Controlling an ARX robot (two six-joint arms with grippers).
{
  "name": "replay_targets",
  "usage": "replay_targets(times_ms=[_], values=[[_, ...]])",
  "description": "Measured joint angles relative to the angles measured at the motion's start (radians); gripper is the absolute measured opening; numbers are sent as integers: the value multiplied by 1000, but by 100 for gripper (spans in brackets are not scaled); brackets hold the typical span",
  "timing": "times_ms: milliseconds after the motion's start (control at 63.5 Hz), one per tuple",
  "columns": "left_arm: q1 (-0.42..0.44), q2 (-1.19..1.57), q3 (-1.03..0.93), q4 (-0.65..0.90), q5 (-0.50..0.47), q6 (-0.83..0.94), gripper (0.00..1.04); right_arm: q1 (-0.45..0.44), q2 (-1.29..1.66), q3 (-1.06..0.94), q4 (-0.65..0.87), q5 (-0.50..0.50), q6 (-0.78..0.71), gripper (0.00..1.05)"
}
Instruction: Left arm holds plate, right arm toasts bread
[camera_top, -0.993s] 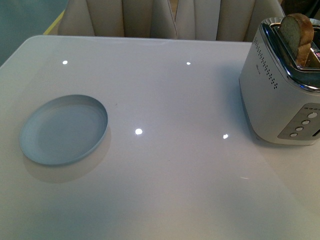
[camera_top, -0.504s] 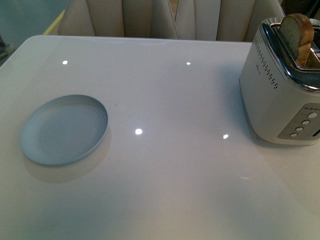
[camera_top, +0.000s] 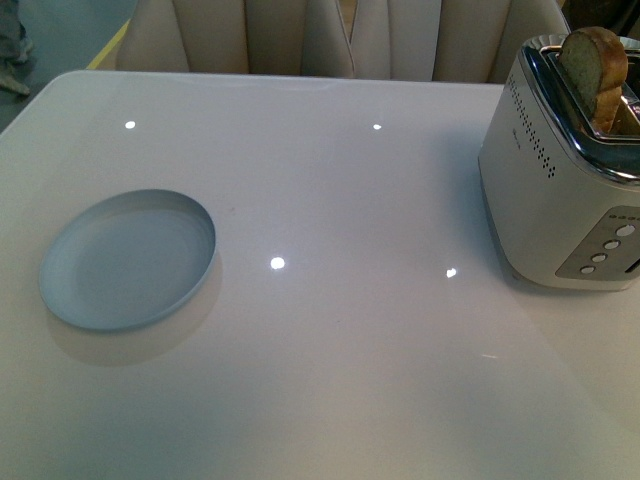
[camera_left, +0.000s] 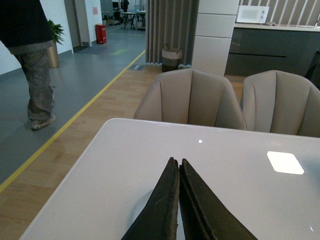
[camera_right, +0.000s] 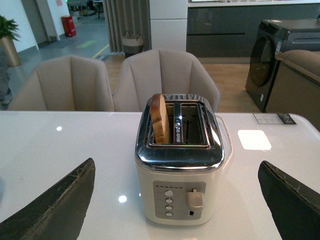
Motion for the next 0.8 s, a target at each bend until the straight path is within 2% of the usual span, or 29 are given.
replay_targets(times_ms=[299,362,426,504,725,756,804], values=[[0,-7,0,-5,0,0,5,0,0,0,0,0,0,96],[0,-7,0,-5,0,0,18,0,0,0,0,0,0,96],[0,-7,0,-5,0,0,37,0,0,0,0,0,0,96],[0,-7,0,-5,0,0,55,0,0,0,0,0,0,96],[0,-7,0,-5,0,0,97,0,0,0,0,0,0,96],[0,-7,0,-5,0,2,99,0,0,0,0,0,0,96],[0,-7,0,-5,0,2,97,0,0,0,0,0,0,96]])
